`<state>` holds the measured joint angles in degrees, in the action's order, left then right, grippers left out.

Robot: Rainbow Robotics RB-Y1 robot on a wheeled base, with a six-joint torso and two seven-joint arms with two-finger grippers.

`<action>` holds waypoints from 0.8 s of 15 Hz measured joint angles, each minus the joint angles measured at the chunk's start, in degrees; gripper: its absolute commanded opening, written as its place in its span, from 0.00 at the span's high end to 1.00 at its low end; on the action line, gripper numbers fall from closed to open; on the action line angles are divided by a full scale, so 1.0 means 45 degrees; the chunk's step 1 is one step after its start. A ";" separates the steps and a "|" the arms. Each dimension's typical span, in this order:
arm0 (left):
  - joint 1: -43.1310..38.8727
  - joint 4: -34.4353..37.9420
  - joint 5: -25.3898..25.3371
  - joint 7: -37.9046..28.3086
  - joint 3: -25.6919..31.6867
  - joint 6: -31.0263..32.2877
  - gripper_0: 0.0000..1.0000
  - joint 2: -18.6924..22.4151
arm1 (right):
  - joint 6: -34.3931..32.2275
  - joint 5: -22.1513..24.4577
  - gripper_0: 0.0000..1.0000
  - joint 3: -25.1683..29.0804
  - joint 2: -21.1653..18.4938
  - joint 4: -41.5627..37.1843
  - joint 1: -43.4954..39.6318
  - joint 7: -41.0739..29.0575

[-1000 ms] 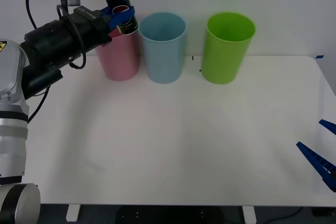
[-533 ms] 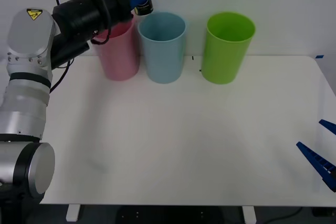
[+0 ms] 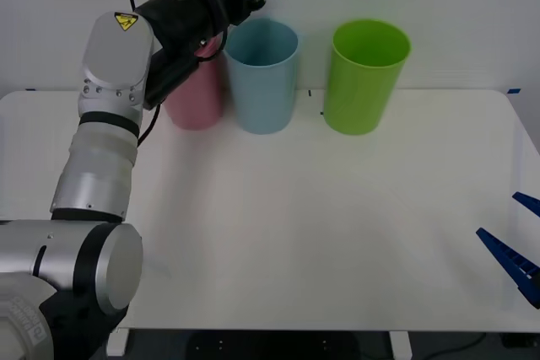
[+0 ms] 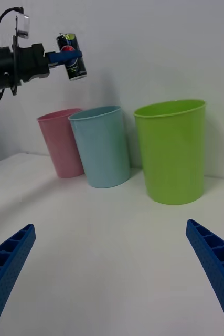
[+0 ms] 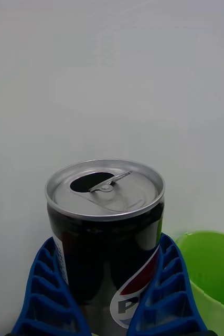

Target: Grasp the object on the table and drop it into the matching bin: aluminum can to the light blue bin, PET bottle to the pink bin.

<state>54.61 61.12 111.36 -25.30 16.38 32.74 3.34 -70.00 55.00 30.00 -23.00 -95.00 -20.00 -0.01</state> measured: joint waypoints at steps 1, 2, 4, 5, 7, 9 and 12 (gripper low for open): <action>0.0087 -0.0101 0.0463 0.0012 0.0082 -0.0362 1.00 -0.0273 | 0.0000 0.0000 0.00 0.0000 0.0000 0.0000 0.0000 0.0002; 0.0249 -0.0373 0.0730 0.0042 0.0049 -0.0818 1.00 -0.0430 | 0.0000 0.0000 0.00 0.0000 0.0000 0.0000 0.0000 0.0000; 0.0945 -0.1573 0.0877 0.0248 -0.0128 -0.1779 1.00 -0.0528 | 0.0000 0.0000 0.00 0.0000 0.0000 0.0000 0.0000 0.0000; 0.1217 -0.2079 0.0844 0.0505 -0.0141 -0.2188 1.00 -0.0529 | 0.0000 0.0000 0.00 0.0000 0.0000 0.0000 0.0000 0.0001; 0.1660 -0.2828 0.0685 0.0930 -0.0138 -0.2638 1.00 -0.0529 | 0.0000 0.0000 0.00 0.0000 0.0000 0.0000 0.0000 0.0000; 0.1729 -0.2976 0.0654 0.0988 -0.0173 -0.2869 1.00 -0.0529 | 0.0000 0.0000 0.00 0.0000 0.0000 0.0000 0.0000 0.0001; 0.1729 -0.2992 0.0559 0.1006 -0.0236 -0.2885 0.94 -0.0529 | 0.0000 0.0000 0.00 0.0000 0.0000 0.0000 0.0000 0.0002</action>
<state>62.39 47.66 113.88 -20.78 15.32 19.76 0.96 -70.00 55.00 30.00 -23.00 -95.00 -20.00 0.00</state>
